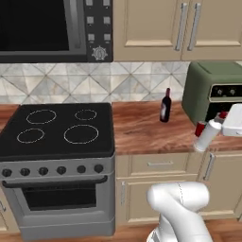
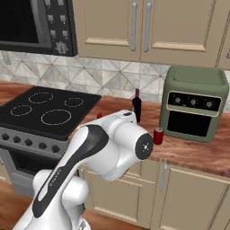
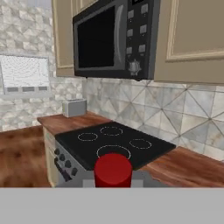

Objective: Move the drinks to the dining counter.

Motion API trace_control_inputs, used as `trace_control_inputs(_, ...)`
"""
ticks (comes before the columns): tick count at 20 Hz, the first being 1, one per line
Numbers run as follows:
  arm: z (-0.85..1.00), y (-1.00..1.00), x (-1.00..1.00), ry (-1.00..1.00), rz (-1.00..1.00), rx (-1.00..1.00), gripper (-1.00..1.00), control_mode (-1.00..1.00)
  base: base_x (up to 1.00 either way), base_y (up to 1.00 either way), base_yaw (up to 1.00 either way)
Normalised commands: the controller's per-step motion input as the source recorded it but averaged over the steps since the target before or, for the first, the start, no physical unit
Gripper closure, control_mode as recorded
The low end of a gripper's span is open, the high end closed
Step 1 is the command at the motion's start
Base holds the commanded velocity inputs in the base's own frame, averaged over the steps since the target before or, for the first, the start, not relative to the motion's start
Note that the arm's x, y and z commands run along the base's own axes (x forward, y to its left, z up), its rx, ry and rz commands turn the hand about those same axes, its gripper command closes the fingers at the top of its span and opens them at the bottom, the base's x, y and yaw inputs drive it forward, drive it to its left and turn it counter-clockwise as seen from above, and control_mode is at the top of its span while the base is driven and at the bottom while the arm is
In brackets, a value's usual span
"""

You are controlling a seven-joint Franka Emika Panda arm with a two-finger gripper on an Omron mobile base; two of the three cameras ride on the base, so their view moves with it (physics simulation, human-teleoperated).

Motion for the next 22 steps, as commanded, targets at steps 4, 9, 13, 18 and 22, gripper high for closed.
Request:
trace_control_inputs(4, 0.0, 0.0, 0.0, 0.0, 0.0, 0.0, 1.0, 1.0, -0.99, 0.01, 0.19)
trace_control_inputs(9, 0.0, 0.0, 0.0, 0.0, 0.0, 0.0, 1.0, 1.0, -0.93, 0.08, 0.28)
trace_control_inputs(13, 0.0, 0.0, 0.0, 0.0, 0.0, 0.0, 1.0, 1.0, -0.78, 0.18, 0.37)
trace_control_inputs(18, 0.0, 0.0, 0.0, 0.0, 0.0, 0.0, 1.0, 1.0, -0.6, 0.38, 0.48)
trace_control_inputs(22, 0.0, 0.0, 0.0, 0.0, 0.0, 0.0, 1.0, 1.0, -0.6, 0.54, 0.56)
